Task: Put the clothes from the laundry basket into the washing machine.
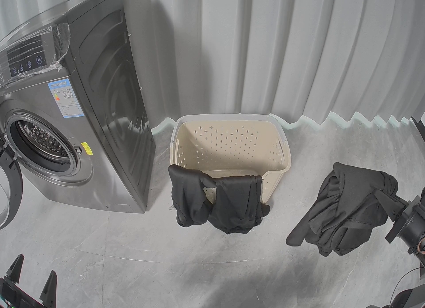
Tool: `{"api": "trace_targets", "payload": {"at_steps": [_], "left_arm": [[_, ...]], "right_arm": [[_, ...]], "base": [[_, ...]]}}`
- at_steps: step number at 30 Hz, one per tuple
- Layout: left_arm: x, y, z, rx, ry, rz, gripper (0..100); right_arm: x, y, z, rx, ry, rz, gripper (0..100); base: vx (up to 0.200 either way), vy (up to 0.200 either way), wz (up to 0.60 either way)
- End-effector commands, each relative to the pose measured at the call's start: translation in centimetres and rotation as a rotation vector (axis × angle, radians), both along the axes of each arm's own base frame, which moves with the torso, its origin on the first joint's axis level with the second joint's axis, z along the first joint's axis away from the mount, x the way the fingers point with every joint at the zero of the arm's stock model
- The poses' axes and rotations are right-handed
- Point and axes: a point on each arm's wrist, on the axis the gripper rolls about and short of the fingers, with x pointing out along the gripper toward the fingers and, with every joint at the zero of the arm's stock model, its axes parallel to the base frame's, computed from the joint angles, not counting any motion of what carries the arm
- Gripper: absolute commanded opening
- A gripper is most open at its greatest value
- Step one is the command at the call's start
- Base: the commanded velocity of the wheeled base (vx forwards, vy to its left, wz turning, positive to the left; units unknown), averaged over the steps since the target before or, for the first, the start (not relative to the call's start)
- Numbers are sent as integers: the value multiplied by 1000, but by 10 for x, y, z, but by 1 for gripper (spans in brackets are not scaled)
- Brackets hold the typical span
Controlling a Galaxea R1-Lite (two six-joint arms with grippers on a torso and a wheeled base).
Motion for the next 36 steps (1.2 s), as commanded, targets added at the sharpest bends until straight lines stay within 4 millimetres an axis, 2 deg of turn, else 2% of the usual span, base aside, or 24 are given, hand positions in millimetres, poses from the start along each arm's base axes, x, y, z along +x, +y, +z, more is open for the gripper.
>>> {"api": "trace_targets", "payload": {"at_steps": [1, 36], "left_arm": [[0, 0, -5, -1, 0, 0, 100], [0, 0, -5, 2, 0, -1, 100]], "right_arm": [[-1, 0, -1, 9, 4, 5, 0], [-1, 0, -7, -1, 32, 3, 0]], "base": [[0, 200, 0], [0, 200, 0]]}}
